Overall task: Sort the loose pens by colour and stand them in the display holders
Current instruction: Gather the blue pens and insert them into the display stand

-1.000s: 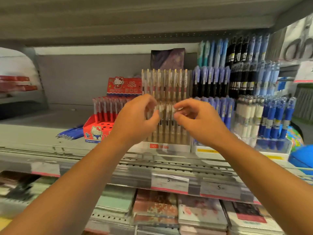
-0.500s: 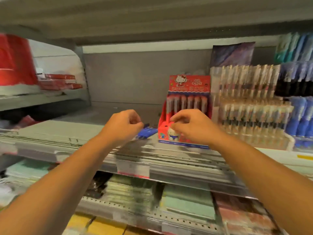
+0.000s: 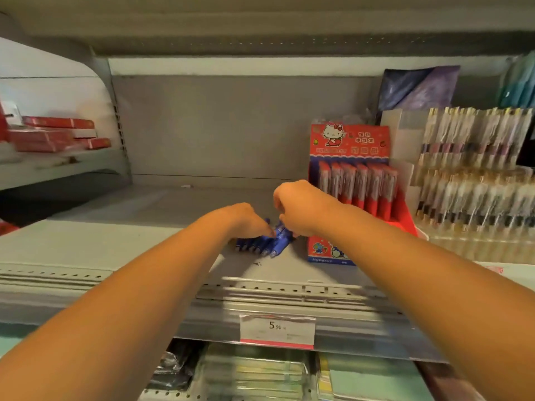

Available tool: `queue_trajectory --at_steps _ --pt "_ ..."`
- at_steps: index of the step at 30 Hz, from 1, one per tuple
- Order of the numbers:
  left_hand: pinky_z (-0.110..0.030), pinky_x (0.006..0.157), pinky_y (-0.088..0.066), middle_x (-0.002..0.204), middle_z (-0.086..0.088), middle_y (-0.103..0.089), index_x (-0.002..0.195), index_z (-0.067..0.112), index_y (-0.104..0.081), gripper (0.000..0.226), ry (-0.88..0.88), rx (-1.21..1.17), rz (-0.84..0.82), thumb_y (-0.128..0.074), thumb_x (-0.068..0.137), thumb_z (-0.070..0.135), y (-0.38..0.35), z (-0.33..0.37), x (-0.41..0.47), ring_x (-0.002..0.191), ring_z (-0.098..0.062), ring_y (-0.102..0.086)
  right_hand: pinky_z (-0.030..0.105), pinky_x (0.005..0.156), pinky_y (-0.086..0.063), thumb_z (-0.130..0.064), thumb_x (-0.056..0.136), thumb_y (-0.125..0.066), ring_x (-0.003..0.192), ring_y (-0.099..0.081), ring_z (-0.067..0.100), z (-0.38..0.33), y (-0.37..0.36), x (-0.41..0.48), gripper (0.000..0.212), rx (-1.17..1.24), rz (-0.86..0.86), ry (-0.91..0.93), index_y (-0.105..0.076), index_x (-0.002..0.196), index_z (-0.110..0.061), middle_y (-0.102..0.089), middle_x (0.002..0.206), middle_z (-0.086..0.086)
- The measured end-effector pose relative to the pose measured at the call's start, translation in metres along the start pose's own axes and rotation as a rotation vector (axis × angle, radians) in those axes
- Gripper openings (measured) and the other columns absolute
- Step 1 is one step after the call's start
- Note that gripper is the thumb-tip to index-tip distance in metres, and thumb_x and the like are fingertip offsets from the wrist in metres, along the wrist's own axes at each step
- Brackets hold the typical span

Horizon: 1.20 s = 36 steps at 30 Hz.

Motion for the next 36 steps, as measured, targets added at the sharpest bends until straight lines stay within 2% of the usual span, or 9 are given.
queue_trajectory --at_steps 3,7,12,15,18,21,27,31,36 --pt "-0.027 0.050 -0.041 0.070 -0.004 -0.061 0.071 0.013 -0.057 0.048 0.018 0.023 -0.129 -0.072 0.079 0.058 -0.001 0.002 0.012 0.058 -0.017 -0.056 0.034 0.057 -0.044 0.002 0.075 -0.077 0.054 -0.049 0.020 -0.011 0.001 0.015 0.033 -0.195 -0.160 -0.024 -0.046 0.072 -0.007 -0.055 0.069 0.009" --pt "-0.025 0.052 -0.044 0.079 -0.006 -0.059 0.079 0.015 -0.055 0.045 0.027 0.038 -0.270 -0.067 0.084 0.058 0.000 0.005 0.022 0.062 -0.019 -0.057 0.044 0.070 -0.059 -0.005 0.094 -0.058 0.066 -0.065 0.032 -0.010 -0.008 0.032 0.020 -0.196 -0.330 -0.084 -0.051 0.076 -0.005 -0.059 0.076 0.014" --pt "-0.026 0.058 -0.046 0.077 -0.008 -0.054 0.074 0.016 -0.049 0.040 -0.039 0.089 -0.340 -0.057 0.092 0.051 0.000 0.014 0.024 0.063 -0.021 -0.055 0.031 0.050 -0.048 -0.015 0.097 -0.056 0.053 -0.055 0.020 -0.020 -0.009 0.039 0.006 -0.292 -0.420 -0.105 -0.052 0.095 -0.012 -0.054 0.069 0.004" --pt "-0.027 0.064 -0.047 0.076 -0.008 -0.054 0.073 0.015 -0.050 0.038 -0.088 0.120 -0.360 -0.054 0.095 0.046 0.003 0.013 0.023 0.064 -0.022 -0.055 0.032 0.058 -0.050 -0.020 0.097 -0.056 0.061 -0.059 0.022 -0.022 -0.012 0.041 0.009 -0.287 -0.432 -0.145 -0.054 0.096 -0.011 -0.053 0.073 0.004" --pt "-0.023 0.049 -0.049 0.057 -0.007 -0.059 0.069 0.013 -0.053 0.036 -0.152 0.098 -0.397 -0.051 0.097 0.035 0.009 0.014 0.019 0.049 -0.020 -0.058 0.039 0.069 -0.059 -0.022 0.100 -0.052 0.062 -0.070 0.027 -0.019 -0.017 0.042 0.026 -0.088 -0.474 -0.298 -0.060 0.099 0.003 -0.063 0.076 0.012" --pt "-0.016 0.030 -0.040 0.034 0.001 -0.052 0.063 0.011 -0.054 0.041 -0.222 0.052 -0.453 -0.046 0.100 0.027 0.007 0.012 0.017 0.026 -0.011 -0.049 0.033 0.051 -0.057 -0.015 0.098 -0.055 0.047 -0.066 0.023 -0.017 -0.020 0.042 0.024 0.006 -0.459 -0.403 -0.062 0.105 0.006 -0.068 0.078 0.016" --pt "-0.021 0.031 -0.044 0.037 -0.001 -0.055 0.054 0.010 -0.063 0.045 -0.225 0.001 -0.473 -0.052 0.095 0.026 0.003 0.009 0.021 0.027 -0.015 -0.051 0.048 0.073 -0.061 -0.005 0.094 -0.060 0.080 -0.071 0.043 -0.019 -0.028 0.043 0.020 0.180 -0.347 -0.529 -0.063 0.110 0.007 -0.058 0.106 0.028" --pt "-0.024 0.033 -0.046 0.037 -0.003 -0.055 0.042 0.010 -0.063 0.056 -0.203 -0.008 -0.500 -0.050 0.094 0.024 0.005 0.010 0.021 0.027 -0.017 -0.051 0.033 0.058 -0.058 -0.016 0.089 -0.070 0.063 -0.064 0.027 -0.026 -0.021 0.037 0.031 -0.011 -0.264 -0.486 -0.060 0.114 0.001 -0.064 0.090 0.017" --pt "-0.018 0.041 -0.043 0.042 -0.002 -0.056 0.032 0.017 -0.060 0.066 -0.275 0.095 -0.485 -0.050 0.095 0.033 -0.007 0.018 0.021 0.031 -0.015 -0.049 0.030 0.079 -0.044 -0.006 0.088 -0.065 0.115 -0.057 0.031 -0.031 -0.007 0.036 0.052 -0.167 -0.113 -0.393 -0.045 0.136 0.000 -0.055 0.130 0.018"
Point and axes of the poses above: each hand's wrist, its own x-axis towards the middle knuckle, its own y-axis out of the back of the hand, z = x × y, the point moved 1 cm from there along x, towards the middle knuckle
